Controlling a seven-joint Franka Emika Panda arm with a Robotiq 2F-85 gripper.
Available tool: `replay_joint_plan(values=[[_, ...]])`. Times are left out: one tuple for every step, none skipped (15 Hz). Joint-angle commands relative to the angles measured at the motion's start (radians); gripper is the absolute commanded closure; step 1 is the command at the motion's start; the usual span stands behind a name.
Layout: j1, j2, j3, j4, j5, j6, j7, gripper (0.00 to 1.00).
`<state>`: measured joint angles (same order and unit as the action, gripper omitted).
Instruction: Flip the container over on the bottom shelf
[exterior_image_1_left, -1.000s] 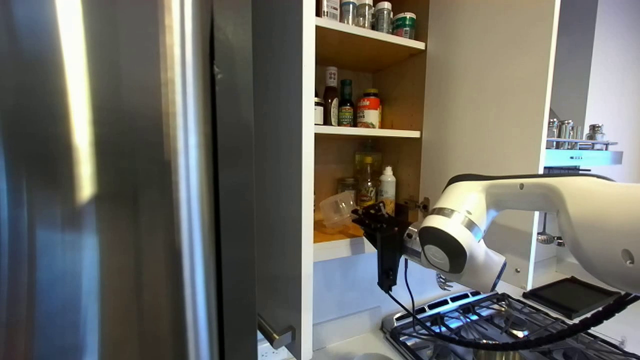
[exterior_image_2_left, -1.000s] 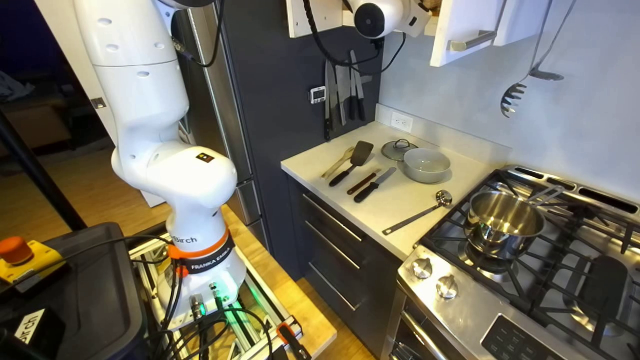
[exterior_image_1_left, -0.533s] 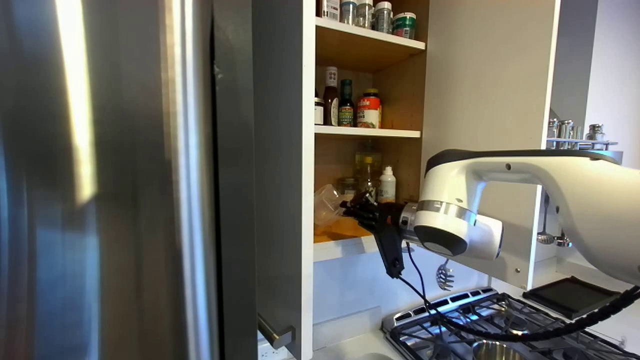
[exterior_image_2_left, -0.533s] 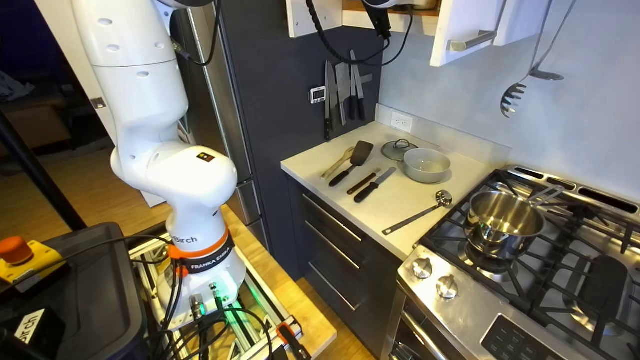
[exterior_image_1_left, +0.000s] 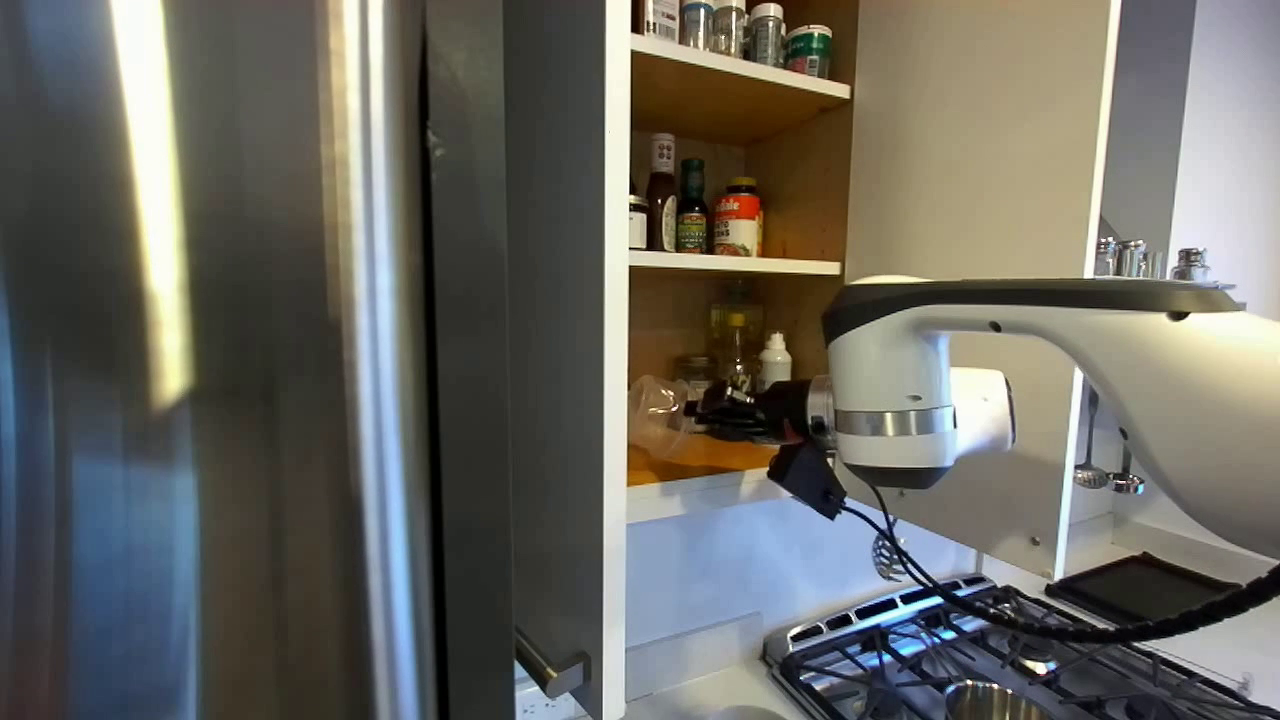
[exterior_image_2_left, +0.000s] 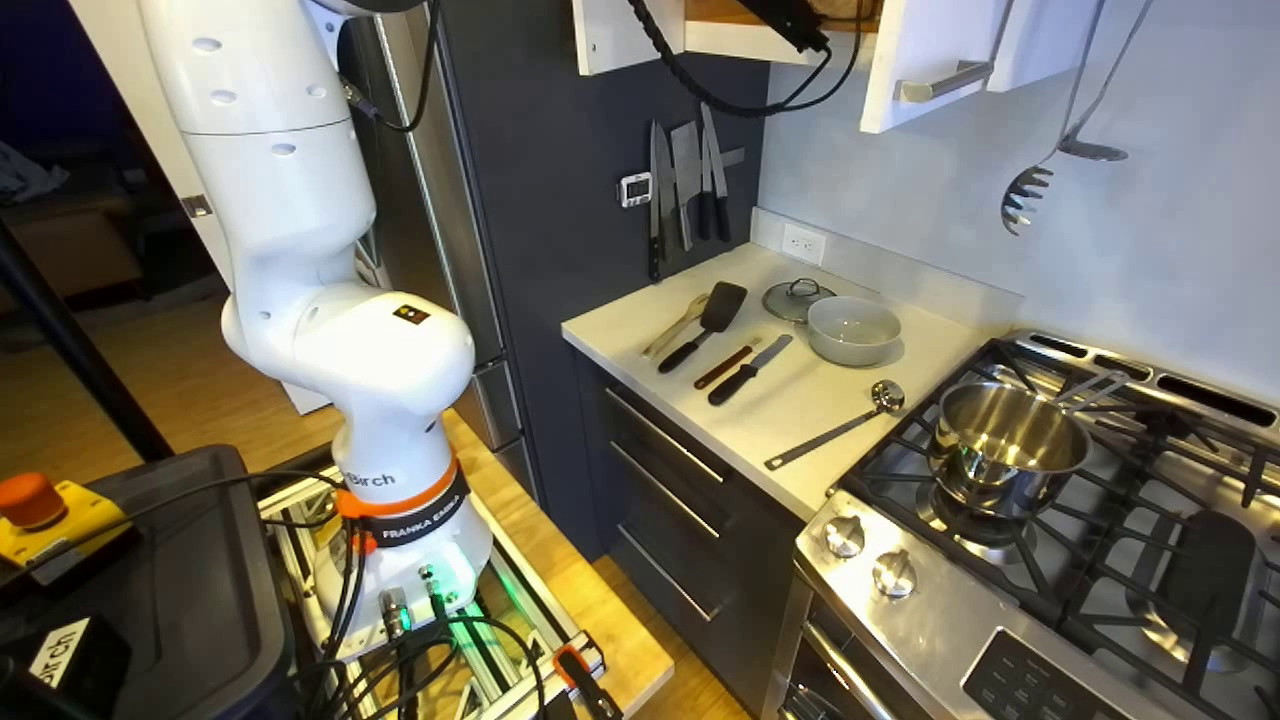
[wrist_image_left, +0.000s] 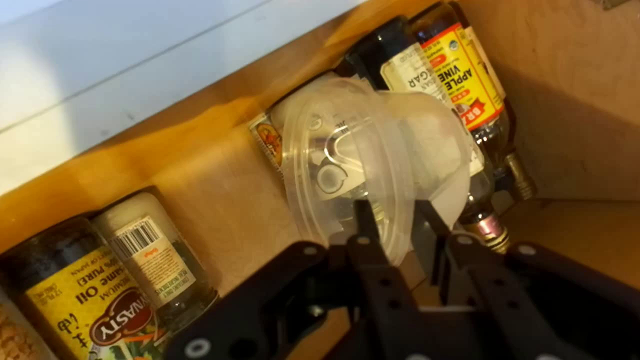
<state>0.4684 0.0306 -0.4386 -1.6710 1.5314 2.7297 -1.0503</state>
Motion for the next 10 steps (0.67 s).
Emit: replay_joint_plan(values=[[0.004,-0.014,-0.002,-0.009,-0.203,0.029,0.036,0.94],[0.004,-0.015,-0.001,-0.006,-0.248,0.035,0.037,0.94],[0.004,-0.016,-0.002,-0.005,-0.293,0.041,0.038,0.94],[0.004,-0.016,-0.001,0.002,-0.327,0.046,0.024,0.94],[0.004,-0.016,0.000,0.010,-0.352,0.056,0.007,0.94],[0.004,-0.015,0.000,0.019,-0.372,0.065,-0.008,0.94],[0.004,-0.014,0.000,0.026,-0.393,0.075,-0.015,0.94],[0.000,-0.003,0.000,0.026,-0.349,0.053,0.003,0.94],[0.000,-0.003,0.001,0.031,-0.352,0.055,0.003,0.76],[0.000,-0.003,0.001,0.031,-0.352,0.055,0.003,0.76]])
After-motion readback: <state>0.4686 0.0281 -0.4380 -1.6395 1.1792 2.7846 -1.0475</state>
